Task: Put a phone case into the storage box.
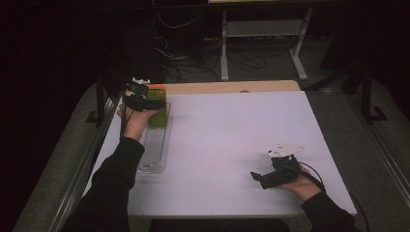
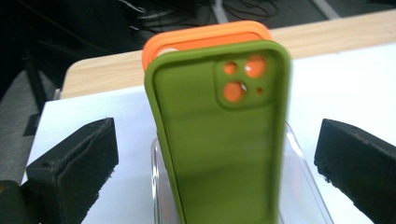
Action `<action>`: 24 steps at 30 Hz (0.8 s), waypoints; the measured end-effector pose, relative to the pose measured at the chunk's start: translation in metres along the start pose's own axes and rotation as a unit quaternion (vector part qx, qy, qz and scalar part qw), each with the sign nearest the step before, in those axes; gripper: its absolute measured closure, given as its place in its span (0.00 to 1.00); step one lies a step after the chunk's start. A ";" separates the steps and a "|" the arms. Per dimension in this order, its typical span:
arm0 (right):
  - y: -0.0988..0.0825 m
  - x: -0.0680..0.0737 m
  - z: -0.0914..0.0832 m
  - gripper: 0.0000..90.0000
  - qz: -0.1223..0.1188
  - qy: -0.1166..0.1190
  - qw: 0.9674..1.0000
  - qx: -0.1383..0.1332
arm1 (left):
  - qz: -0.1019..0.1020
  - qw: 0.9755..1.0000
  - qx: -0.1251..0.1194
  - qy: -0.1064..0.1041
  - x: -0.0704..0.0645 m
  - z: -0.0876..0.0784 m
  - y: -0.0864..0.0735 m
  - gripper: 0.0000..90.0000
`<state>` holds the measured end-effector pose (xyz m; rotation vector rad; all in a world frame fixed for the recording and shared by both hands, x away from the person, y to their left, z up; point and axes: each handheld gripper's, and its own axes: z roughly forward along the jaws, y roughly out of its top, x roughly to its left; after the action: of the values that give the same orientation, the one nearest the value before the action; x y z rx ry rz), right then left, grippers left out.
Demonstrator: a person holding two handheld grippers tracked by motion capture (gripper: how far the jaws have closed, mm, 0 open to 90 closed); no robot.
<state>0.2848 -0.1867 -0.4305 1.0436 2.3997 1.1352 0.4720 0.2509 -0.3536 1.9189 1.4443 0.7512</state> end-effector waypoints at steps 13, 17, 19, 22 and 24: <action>0.001 0.000 0.001 0.00 0.000 0.007 1.000 0.003 | 0.051 0.987 -0.029 -0.150 0.000 -0.041 -0.024 0.00; 0.001 0.001 0.001 0.00 0.000 0.012 1.000 0.005 | 0.065 0.978 -0.050 -0.193 -0.005 -0.055 -0.035 0.00; 0.001 0.001 0.000 0.00 -0.004 0.014 1.000 0.003 | 0.077 0.973 -0.056 -0.210 -0.008 -0.061 -0.041 0.00; 0.002 0.000 -0.001 0.00 -0.006 0.017 1.000 0.000 | 0.085 0.966 -0.062 -0.236 -0.014 -0.069 -0.050 0.00; 0.003 0.000 -0.002 0.00 -0.006 0.015 1.000 -0.004 | 0.097 0.962 -0.068 -0.245 -0.017 -0.074 -0.056 0.00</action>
<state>0.2853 -0.1864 -0.4273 1.0139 2.4193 1.1645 0.3780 0.2565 -0.3497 1.9762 0.8905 0.4009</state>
